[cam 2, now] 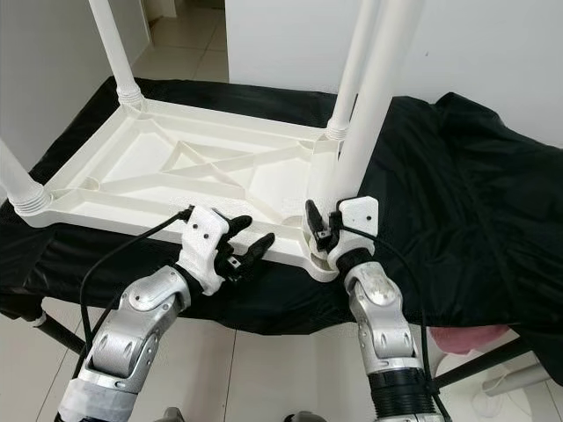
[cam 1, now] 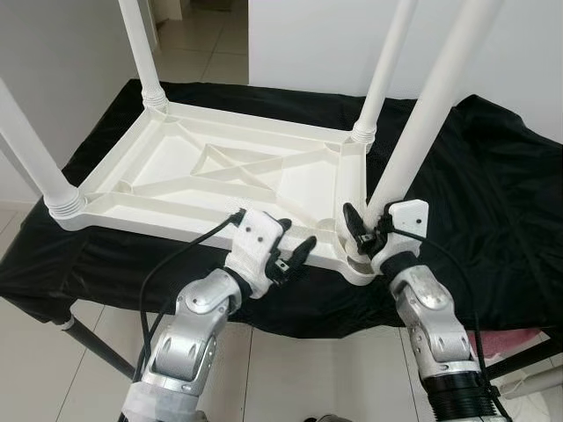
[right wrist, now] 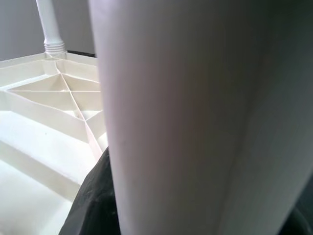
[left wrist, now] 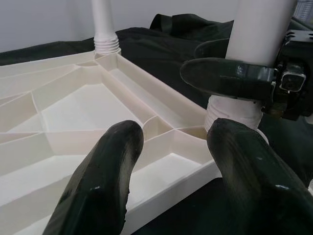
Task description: Building children table
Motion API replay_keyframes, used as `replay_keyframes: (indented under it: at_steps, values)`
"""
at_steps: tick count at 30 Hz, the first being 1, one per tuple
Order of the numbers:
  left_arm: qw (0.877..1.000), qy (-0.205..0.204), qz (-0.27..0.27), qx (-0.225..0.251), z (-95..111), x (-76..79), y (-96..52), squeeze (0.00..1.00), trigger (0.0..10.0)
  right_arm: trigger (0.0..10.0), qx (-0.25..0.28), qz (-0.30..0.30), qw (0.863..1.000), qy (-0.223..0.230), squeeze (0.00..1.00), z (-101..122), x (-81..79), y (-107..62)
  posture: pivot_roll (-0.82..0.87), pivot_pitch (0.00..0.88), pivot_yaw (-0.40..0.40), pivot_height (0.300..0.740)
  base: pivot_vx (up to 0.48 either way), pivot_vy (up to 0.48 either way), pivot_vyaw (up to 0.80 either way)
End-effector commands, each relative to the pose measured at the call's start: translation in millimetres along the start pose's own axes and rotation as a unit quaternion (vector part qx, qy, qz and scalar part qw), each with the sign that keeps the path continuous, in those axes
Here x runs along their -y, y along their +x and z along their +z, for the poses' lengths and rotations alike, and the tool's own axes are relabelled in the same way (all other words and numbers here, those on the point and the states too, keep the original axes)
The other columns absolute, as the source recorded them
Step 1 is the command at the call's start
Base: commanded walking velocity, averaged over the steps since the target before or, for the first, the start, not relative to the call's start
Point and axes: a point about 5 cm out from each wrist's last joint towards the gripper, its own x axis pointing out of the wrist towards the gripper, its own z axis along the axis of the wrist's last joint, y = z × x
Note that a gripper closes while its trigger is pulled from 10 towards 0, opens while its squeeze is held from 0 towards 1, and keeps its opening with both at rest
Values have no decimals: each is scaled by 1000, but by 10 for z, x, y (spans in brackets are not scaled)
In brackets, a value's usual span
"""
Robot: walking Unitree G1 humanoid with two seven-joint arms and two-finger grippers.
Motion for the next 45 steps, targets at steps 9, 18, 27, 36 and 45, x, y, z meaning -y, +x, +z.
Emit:
replay_keyframes:
  at_steps: [9, 18, 27, 36, 45]
  values:
    - [996, -16, -86, 3, 45, 66, -26, 0, 10000, 10000, -24, 27, 998, -50, 0, -217, 29, -154, -4, 0, -34, 740, 0, 0, 0]
    - [996, -8, -89, 2, 66, 53, -8, 0, 10000, 10000, -15, 76, 995, -70, 0, -265, -2, -107, -3, 0, -24, 740, 0, 0, 0]
    - [997, -5, -79, 1, 73, 25, 3, 0, 10000, 10000, -1, 121, 991, -58, 0, -249, -120, -65, 0, 0, -36, 740, 0, 0, 0]
    - [998, -7, -70, 3, 81, 28, 0, 0, 10000, 10000, 2, 132, 991, -21, 0, -252, -169, -77, 6, 4, -43, 740, 0, 0, 0]
    - [998, -7, -70, 2, 87, 36, -4, 0, 10000, 10000, -12, 88, 994, 60, 0, -283, -83, -63, 5, 8, -39, 740, 0, 0, 0]
